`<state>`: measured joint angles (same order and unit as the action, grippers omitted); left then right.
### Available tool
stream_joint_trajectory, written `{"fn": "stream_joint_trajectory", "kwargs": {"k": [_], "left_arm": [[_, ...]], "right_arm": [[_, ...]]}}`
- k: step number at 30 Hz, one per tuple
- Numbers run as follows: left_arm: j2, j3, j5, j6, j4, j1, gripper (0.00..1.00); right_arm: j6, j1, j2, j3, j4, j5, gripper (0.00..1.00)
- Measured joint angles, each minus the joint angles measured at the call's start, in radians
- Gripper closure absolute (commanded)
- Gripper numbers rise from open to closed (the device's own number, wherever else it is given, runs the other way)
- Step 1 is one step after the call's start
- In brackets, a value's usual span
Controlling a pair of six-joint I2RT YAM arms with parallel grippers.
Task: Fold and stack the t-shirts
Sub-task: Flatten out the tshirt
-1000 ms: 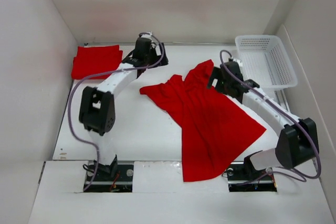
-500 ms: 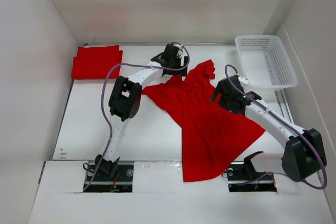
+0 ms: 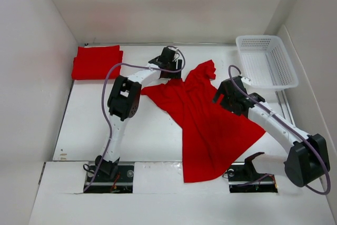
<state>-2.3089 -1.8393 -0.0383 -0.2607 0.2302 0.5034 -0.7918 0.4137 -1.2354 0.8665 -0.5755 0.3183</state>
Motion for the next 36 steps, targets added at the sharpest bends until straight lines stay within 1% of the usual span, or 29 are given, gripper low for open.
{"fn": "stream_joint_trajectory", "kwargs": {"k": [3, 6, 7, 9, 10, 11, 14, 16, 18, 21, 27, 32, 36], "left_arm": [[0.000, 0.001, -0.002, -0.004, -0.007, 0.000, 0.40], [-0.001, 0.001, -0.013, -0.011, -0.014, 0.000, 0.56], [-0.002, 0.001, -0.016, -0.014, -0.017, 0.000, 0.67], [-0.003, 0.001, -0.023, -0.017, -0.024, 0.000, 0.78], [-0.005, 0.001, -0.027, -0.020, -0.027, 0.000, 0.86], [-0.008, 0.001, -0.029, -0.022, -0.029, 0.000, 1.00], [-0.009, 0.031, -0.040, -0.017, -0.070, 0.000, 1.00], [0.015, 0.087, -0.047, -0.018, -0.132, 0.000, 1.00], [0.069, 0.192, -0.060, -0.022, -0.209, 0.000, 1.00], [0.153, 0.306, -0.069, -0.032, -0.248, -0.003, 1.00], [0.319, 0.435, -0.076, -0.082, -0.355, -0.026, 1.00], [0.496, 0.549, -0.053, -0.108, -0.422, -0.047, 1.00], [0.592, 0.595, -0.015, -0.113, -0.444, -0.049, 1.00]], "right_arm": [[-0.006, 0.000, 0.008, -0.002, -0.001, 0.000, 0.01], [-0.014, 0.000, 0.014, -0.023, -0.002, 0.001, 0.01], [-0.018, 0.001, 0.016, -0.033, -0.002, 0.001, 0.01], [-0.023, 0.003, 0.016, -0.046, -0.008, 0.001, 0.01], [-0.026, 0.005, 0.016, -0.050, -0.014, 0.001, 0.01], [-0.031, 0.007, 0.016, -0.053, -0.020, 0.001, 0.01], [-0.053, 0.008, 0.021, -0.063, -0.027, 0.004, 0.01], [-0.067, 0.007, 0.029, -0.071, -0.031, 0.005, 0.01], [-0.080, 0.008, 0.047, -0.086, -0.032, 0.008, 0.01], [-0.091, 0.008, 0.089, -0.121, -0.031, 0.009, 0.01], [-0.095, 0.008, 0.131, -0.160, -0.036, 0.011, 0.01], [-0.095, 0.008, 0.090, -0.171, -0.023, -0.002, 0.01], [-0.094, 0.008, -0.006, -0.172, -0.009, -0.006, 0.01]]}}
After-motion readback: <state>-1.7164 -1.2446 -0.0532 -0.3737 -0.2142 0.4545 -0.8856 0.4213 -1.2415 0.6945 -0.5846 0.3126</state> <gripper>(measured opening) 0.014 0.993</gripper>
